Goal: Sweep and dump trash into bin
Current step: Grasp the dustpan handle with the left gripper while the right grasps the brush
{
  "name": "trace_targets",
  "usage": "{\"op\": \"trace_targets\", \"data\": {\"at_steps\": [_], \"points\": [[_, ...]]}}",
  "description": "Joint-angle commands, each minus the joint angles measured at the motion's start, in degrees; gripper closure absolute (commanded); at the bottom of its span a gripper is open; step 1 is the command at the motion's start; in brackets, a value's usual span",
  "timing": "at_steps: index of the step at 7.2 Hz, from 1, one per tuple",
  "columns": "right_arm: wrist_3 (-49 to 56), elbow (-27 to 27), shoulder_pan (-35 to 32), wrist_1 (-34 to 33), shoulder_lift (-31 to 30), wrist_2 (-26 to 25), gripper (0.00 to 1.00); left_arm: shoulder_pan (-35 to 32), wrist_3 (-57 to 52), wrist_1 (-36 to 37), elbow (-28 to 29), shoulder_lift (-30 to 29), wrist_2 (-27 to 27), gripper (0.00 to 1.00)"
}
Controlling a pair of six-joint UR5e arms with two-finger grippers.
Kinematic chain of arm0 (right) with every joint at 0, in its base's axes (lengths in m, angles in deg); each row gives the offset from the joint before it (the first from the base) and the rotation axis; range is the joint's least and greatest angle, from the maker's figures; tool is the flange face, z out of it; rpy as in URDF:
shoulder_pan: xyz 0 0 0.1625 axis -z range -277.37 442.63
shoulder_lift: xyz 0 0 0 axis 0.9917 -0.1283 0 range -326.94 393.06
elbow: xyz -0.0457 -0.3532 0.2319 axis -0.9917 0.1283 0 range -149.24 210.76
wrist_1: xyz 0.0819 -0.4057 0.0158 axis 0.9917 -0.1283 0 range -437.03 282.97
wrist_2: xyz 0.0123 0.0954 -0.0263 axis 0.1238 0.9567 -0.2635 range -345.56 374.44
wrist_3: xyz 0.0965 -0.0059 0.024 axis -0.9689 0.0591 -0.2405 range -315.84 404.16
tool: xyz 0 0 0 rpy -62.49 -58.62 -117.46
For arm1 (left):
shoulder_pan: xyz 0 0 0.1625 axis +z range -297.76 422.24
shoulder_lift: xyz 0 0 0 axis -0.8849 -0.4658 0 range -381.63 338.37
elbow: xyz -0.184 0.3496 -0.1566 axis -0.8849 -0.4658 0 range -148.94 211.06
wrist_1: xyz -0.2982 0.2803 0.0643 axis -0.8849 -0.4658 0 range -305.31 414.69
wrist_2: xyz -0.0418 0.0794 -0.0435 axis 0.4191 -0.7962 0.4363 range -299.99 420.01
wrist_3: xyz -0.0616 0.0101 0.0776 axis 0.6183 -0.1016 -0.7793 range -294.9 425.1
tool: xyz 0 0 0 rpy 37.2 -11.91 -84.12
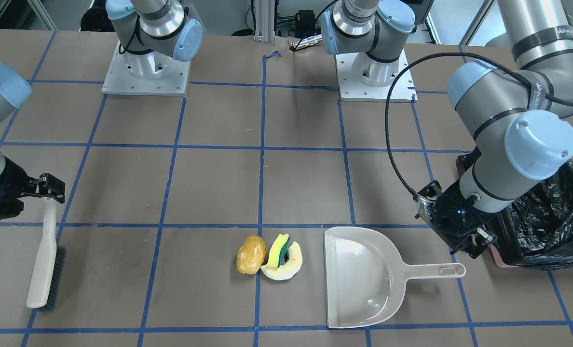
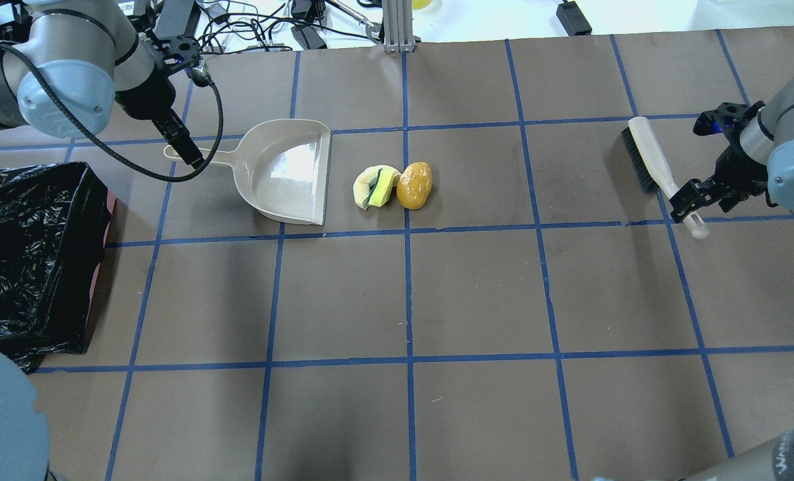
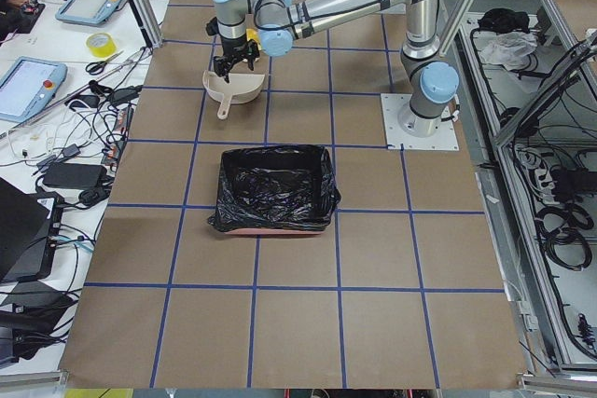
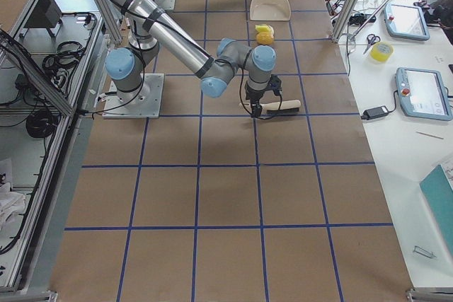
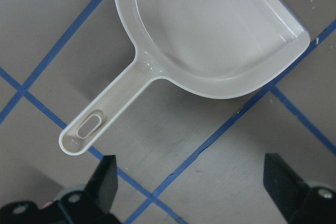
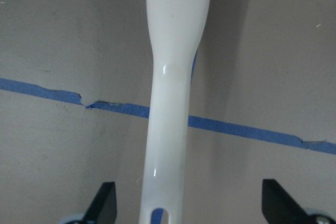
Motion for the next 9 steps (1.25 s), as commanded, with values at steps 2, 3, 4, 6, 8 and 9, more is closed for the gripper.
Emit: {"op": "trace_targets", "data": {"at_steps": [2,3,4,6,8,9], "points": [[-2.46,0.00,-0.48,-0.28,0.67,0.61,0.05,0.74,-25.55,9.20,-0.07,-6.26,0.01,0.00],[-2.46,0.00,-0.48,0.07,0.58,0.78,0.19,0.83,-28.81,10.78,-0.16,-7.32,0.01,0.00],[-2.37,0.00,-0.48,0.08,0.58,0.79,0.22,1.35,-30.23,11.05,-0.25,-8.11,0.10,0.00],[-2.37,0.09,-0.57,0.25,0.15,0.79,0.30,2.15,-30.25,11.14,-0.95,-9.17,0.01,0.00],[-2.28,0.18,-0.66,0.34,0.14,0.87,0.30,2.24,-30.07,11.23,-1.12,-9.44,0.36,0.00],[-2.28,0.18,-0.75,0.34,0.14,0.87,0.34,2.15,-30.16,11.23,-1.13,-9.52,0.63,0.16]]}}
